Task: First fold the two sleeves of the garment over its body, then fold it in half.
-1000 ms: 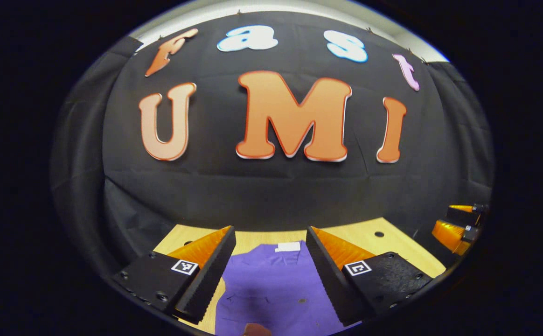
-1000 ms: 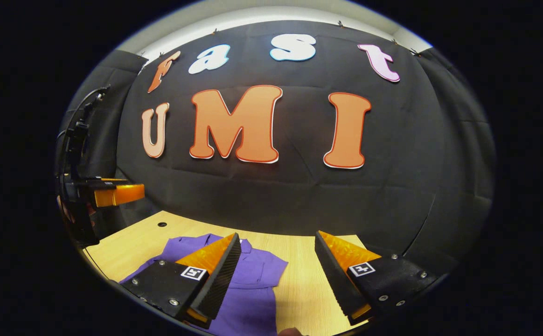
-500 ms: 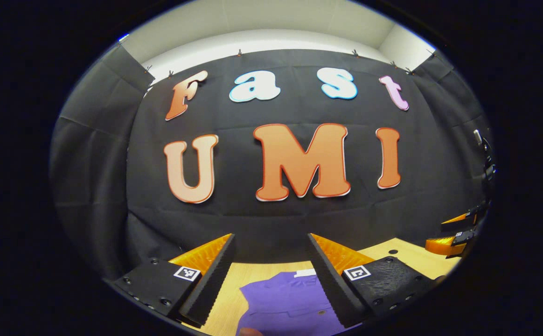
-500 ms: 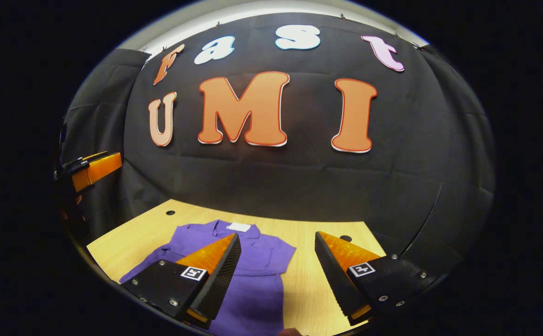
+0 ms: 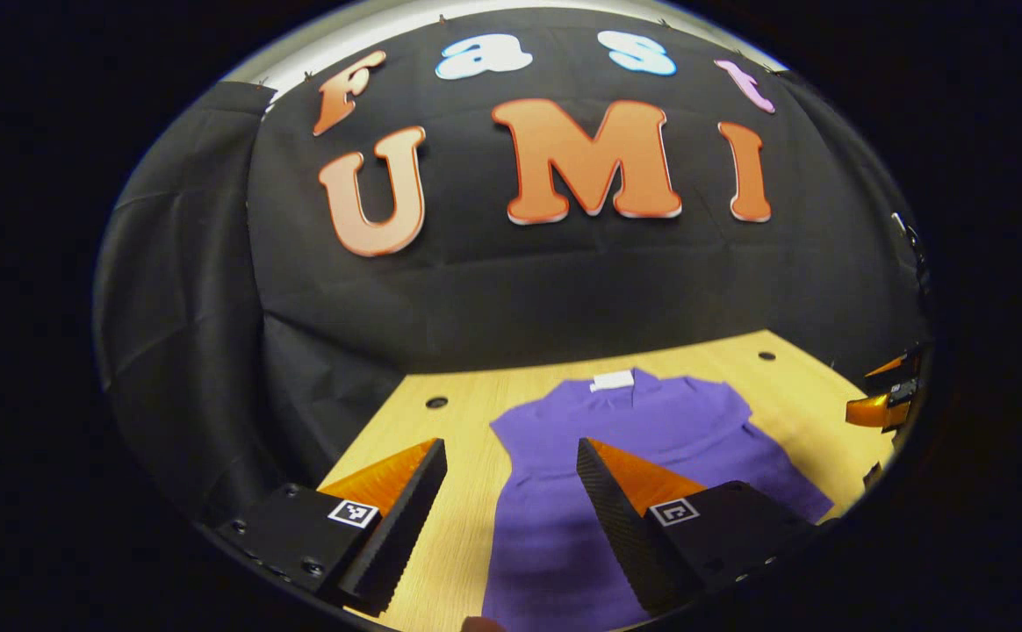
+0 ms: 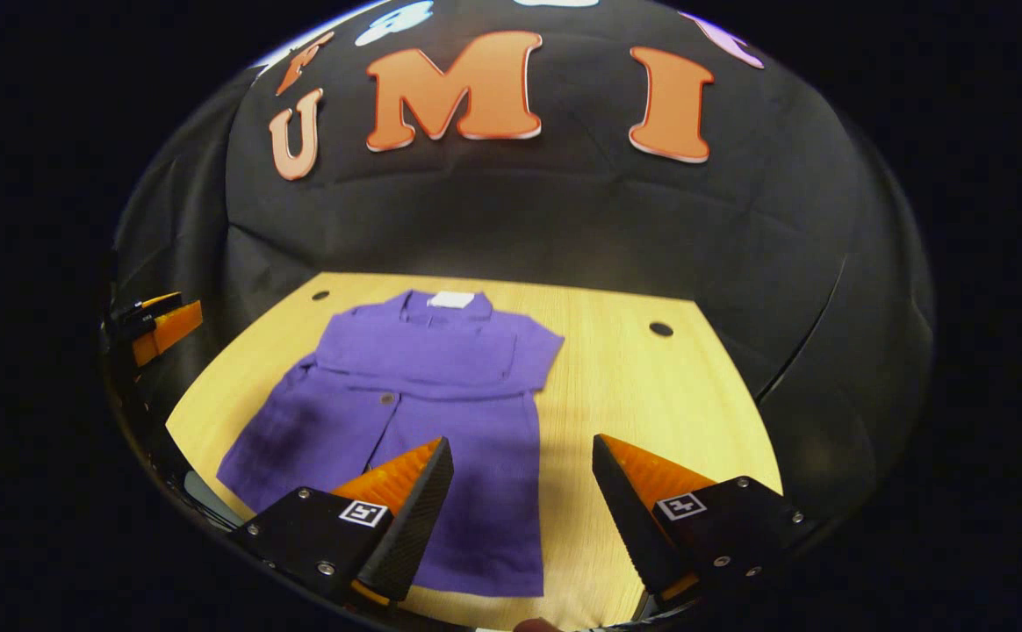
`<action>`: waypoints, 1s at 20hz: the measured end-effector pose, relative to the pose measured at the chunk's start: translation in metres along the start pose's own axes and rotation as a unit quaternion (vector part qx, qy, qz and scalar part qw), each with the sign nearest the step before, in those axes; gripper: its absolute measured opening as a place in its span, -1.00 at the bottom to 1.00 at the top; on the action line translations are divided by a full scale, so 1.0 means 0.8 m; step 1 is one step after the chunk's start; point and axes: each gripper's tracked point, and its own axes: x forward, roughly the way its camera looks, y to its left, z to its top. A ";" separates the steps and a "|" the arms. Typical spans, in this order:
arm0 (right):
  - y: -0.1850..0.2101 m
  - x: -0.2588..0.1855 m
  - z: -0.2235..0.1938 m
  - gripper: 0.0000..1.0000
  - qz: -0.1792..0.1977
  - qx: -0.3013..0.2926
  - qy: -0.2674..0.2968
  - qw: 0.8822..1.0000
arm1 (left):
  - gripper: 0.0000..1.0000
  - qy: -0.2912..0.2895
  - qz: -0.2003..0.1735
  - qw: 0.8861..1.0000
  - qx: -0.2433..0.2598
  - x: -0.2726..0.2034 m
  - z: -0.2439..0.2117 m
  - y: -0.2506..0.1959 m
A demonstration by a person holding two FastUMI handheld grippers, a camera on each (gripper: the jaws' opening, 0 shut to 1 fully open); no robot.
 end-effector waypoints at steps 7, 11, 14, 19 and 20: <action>0.007 0.010 -0.111 0.91 0.010 0.018 0.141 0.990 | 0.93 0.159 -0.013 0.987 0.008 0.006 -0.134 0.006; 0.003 0.016 -0.161 0.92 0.009 0.024 0.200 0.980 | 0.96 0.250 -0.020 0.968 -0.001 -0.005 -0.203 0.009; 0.004 0.017 -0.190 0.92 0.011 0.036 0.236 0.971 | 0.96 0.309 -0.030 0.951 -0.014 -0.024 -0.250 0.010; 0.003 0.011 -0.225 0.92 0.008 0.039 0.283 0.958 | 0.96 0.387 -0.039 0.921 -0.027 -0.042 -0.303 0.012; 0.005 0.012 -0.228 0.92 0.011 0.042 0.289 0.956 | 0.96 0.403 -0.043 0.914 -0.030 -0.043 -0.315 0.012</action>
